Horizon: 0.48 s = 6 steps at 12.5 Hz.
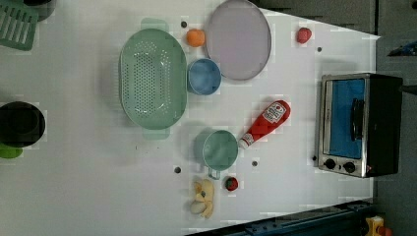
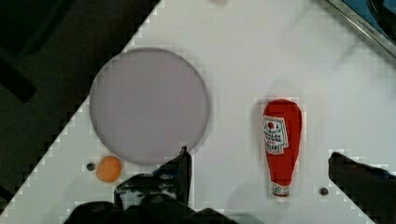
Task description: Pick Ketchup from oven and place it on table.
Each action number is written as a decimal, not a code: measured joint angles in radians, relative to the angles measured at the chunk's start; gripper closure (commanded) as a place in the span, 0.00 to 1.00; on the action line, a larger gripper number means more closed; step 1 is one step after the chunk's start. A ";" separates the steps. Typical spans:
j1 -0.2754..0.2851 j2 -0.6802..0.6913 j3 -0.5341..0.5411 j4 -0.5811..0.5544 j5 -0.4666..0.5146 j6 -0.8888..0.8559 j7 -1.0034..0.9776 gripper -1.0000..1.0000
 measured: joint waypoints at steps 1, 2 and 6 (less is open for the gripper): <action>-0.016 0.013 0.015 -0.006 -0.044 -0.017 0.000 0.00; -0.021 0.035 0.017 0.018 -0.047 -0.023 0.000 0.00; 0.005 0.014 -0.027 -0.018 -0.023 -0.022 -0.001 0.00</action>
